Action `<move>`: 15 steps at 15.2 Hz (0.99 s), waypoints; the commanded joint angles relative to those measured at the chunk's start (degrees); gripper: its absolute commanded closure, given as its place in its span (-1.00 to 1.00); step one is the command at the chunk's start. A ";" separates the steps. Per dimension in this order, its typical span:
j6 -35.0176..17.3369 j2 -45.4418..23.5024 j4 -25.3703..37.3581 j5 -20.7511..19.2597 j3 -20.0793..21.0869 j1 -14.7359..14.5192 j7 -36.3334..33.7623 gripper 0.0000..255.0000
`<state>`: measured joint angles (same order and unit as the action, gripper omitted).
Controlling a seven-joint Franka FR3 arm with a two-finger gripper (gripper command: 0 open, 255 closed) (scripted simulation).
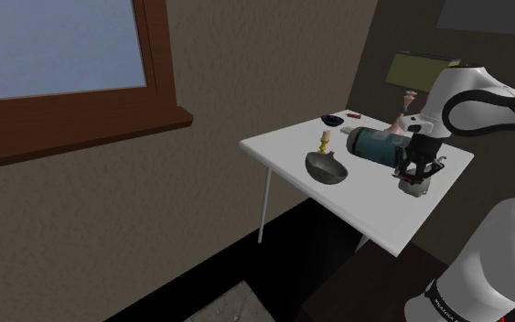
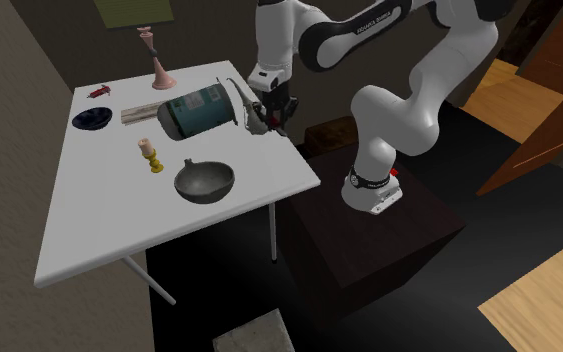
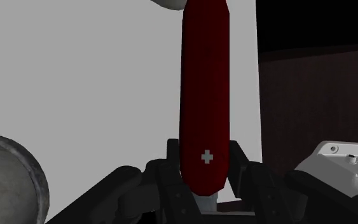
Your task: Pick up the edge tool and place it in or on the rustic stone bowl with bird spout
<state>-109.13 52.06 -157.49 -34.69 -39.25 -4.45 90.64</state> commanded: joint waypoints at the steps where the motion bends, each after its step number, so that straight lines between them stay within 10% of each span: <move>1: 1.98 0.89 0.99 0.98 1.24 -0.09 0.05 1.00; 6: 5.51 1.75 3.68 2.69 3.14 -0.48 0.45 1.00; 15: -3.49 -18.68 15.38 10.11 0.83 -13.85 -4.37 1.00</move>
<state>-111.83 35.61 -143.58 -25.54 -38.12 -16.92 86.56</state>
